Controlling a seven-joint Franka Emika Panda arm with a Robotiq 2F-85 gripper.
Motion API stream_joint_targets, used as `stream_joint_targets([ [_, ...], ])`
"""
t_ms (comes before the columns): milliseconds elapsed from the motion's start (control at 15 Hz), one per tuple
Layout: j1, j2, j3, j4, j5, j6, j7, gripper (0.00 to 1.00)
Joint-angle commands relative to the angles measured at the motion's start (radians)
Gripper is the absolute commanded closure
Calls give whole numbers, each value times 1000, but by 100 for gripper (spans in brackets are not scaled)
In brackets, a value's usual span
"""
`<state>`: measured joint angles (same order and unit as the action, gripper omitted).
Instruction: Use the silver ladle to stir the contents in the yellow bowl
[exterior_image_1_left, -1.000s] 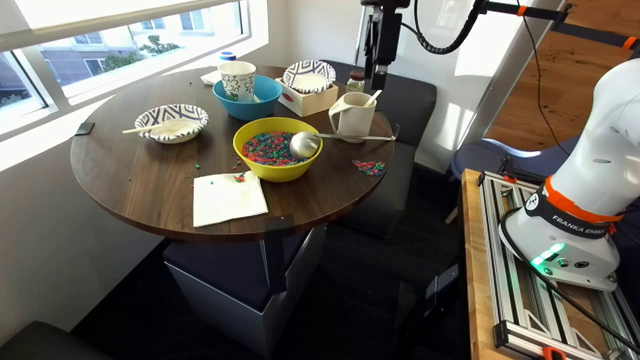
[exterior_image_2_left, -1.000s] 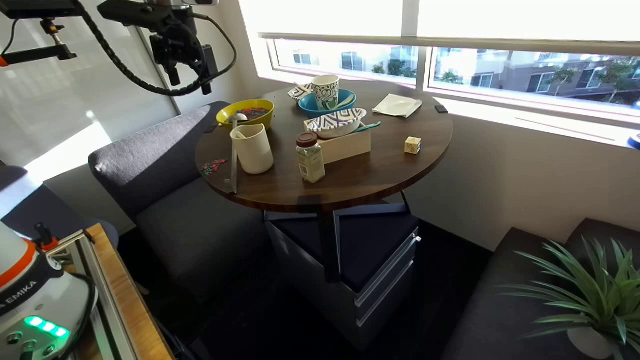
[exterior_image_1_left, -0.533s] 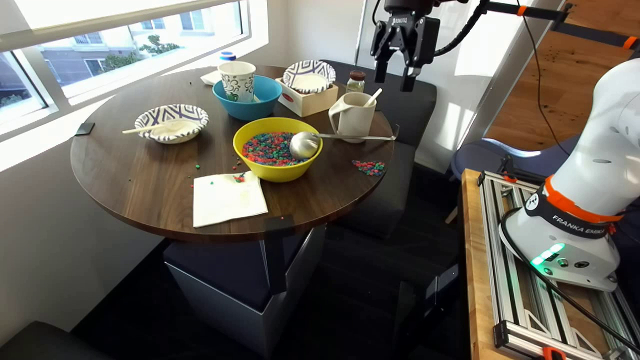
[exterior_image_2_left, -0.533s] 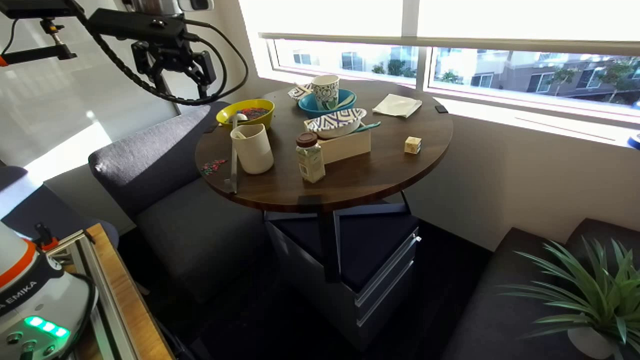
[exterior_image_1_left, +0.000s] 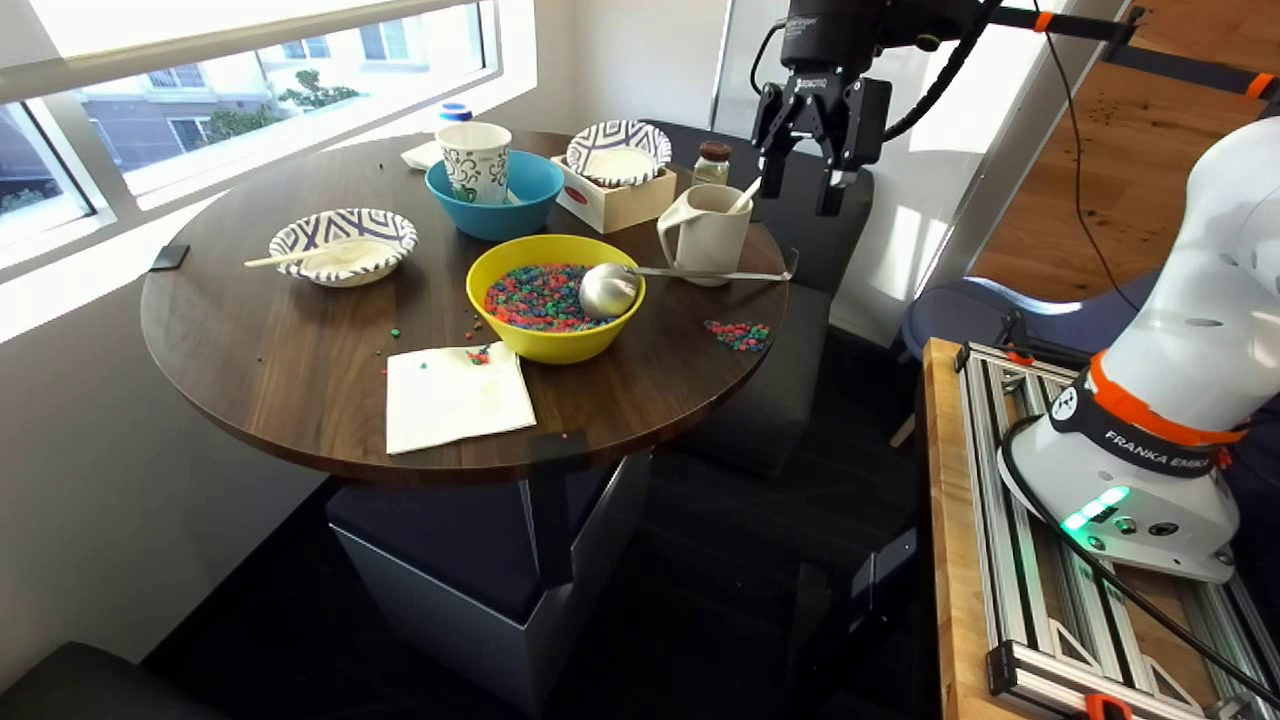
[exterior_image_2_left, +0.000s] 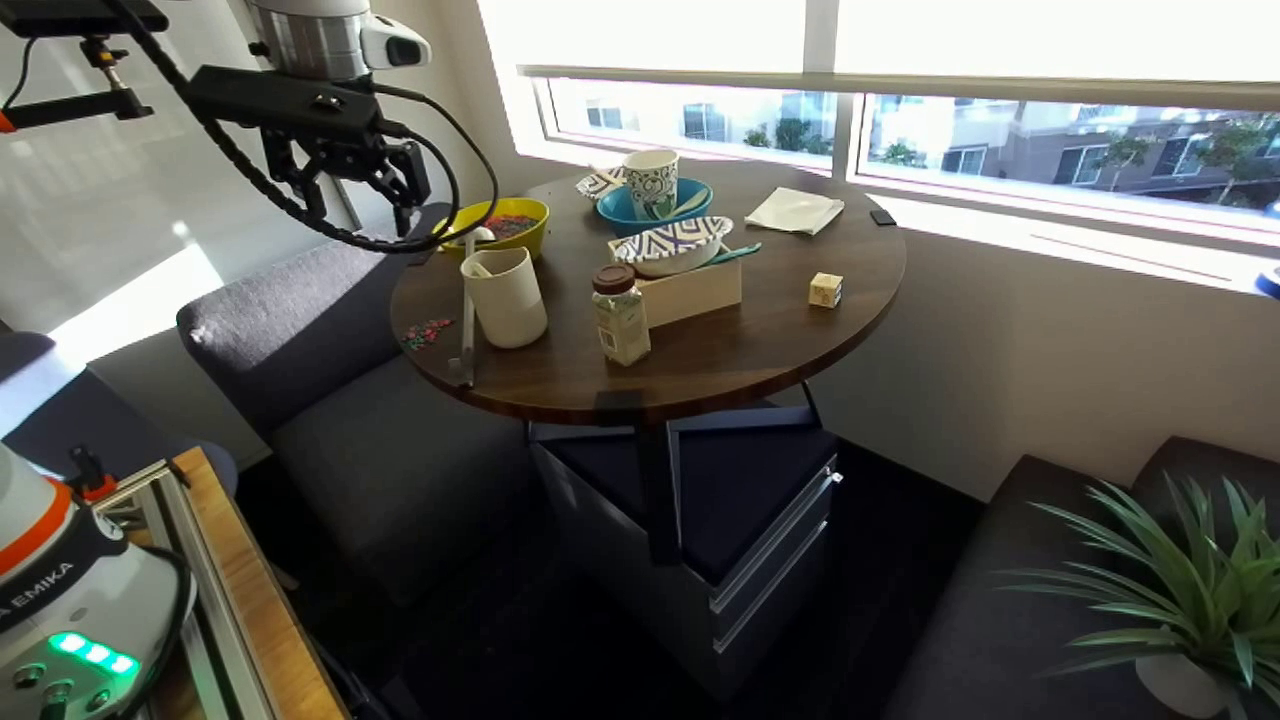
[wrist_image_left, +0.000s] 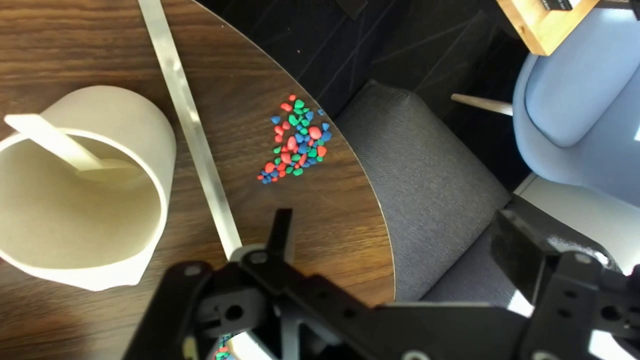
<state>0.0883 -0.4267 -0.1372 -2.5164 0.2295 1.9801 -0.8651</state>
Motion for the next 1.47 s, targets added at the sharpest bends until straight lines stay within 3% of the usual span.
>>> stream_joint_targets([
  [0,-5,0,4,1,2,-2,-1,0],
  [933,4,-17,-2,-46,28,40,-35,0],
  [1400,32,-20,-17,-142,84,241,-212,0],
])
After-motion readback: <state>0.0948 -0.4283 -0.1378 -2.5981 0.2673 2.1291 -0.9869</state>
